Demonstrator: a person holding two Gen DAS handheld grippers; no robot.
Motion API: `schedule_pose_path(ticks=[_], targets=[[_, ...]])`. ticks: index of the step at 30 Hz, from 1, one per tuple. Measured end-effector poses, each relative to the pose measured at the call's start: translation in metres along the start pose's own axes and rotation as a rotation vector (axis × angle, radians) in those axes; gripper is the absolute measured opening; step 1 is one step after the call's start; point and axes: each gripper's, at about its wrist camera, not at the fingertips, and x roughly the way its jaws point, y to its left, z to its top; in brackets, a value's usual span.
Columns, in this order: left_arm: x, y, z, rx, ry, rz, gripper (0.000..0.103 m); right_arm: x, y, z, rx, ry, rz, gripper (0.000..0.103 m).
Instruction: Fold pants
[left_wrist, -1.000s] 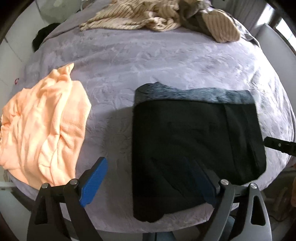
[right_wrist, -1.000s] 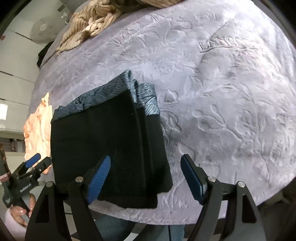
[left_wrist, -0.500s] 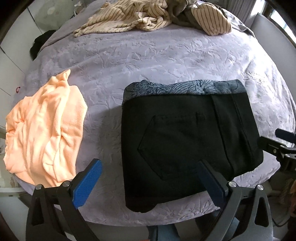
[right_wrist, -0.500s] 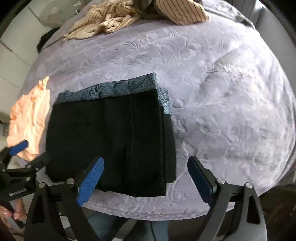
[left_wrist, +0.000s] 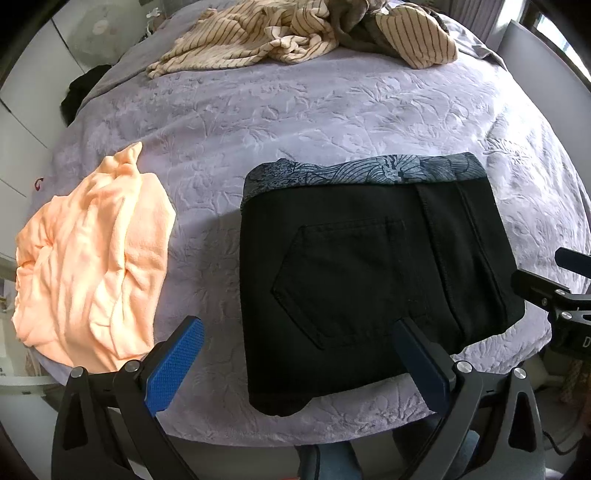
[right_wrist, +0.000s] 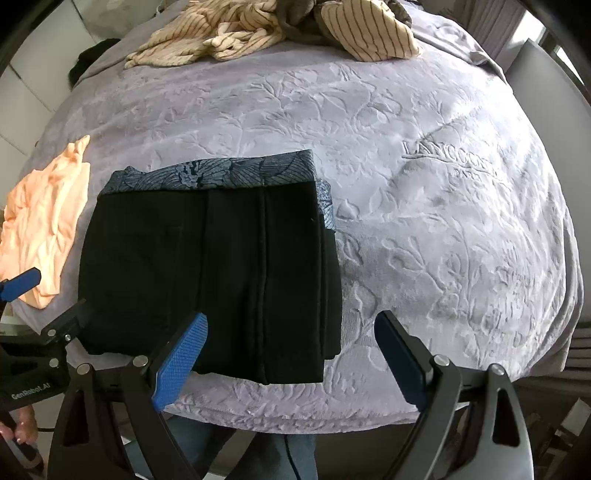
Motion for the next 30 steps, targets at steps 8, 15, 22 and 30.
schedule_pose_path(ticks=[8,15,22,30], targets=[[-0.0001,0.0007,-0.0002,-0.013,-0.002,0.009,0.103,-0.0022,0.0019,-0.0042,0.017,0.010,-0.009,0.094],[0.0000,0.0012,-0.0001,-0.016,-0.006,0.013,0.103,-0.0025,0.0024,-0.0034,0.025,0.018,-0.013,0.094],[-0.0001,0.0031,0.0002,-0.022,-0.006,0.014,0.103,-0.0015,0.0033,-0.0028,0.023,0.022,-0.016,0.094],[0.0001,0.0032,-0.0001,-0.022,-0.007,0.015,0.103,0.0005,0.0019,-0.0013,0.021,0.027,-0.015,0.094]])
